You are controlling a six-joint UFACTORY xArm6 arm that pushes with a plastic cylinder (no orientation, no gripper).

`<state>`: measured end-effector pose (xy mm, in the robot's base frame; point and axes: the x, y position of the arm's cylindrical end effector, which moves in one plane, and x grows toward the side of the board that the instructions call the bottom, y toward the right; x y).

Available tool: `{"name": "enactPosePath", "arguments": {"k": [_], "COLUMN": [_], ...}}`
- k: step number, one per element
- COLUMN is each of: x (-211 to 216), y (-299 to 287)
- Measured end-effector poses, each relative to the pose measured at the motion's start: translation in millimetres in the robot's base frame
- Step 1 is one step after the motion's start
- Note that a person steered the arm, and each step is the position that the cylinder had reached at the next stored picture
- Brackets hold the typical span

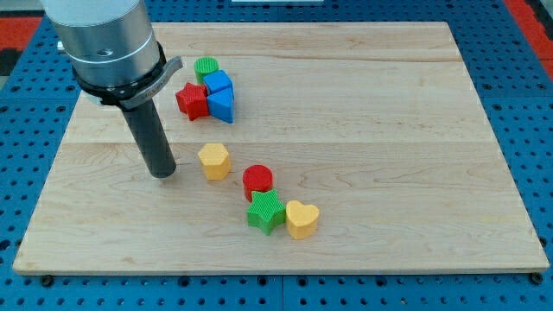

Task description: Slide the green circle into the top side of the red star

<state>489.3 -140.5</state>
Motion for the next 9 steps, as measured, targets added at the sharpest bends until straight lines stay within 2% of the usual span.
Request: {"name": "enactPosePath", "arguments": {"k": [1,2,3,4,6,7,8,9], "x": [-21,-21,13,35,-32,-113,-188,-236], "y": [4,47,91,81,-28,-54,-54,-28]}}
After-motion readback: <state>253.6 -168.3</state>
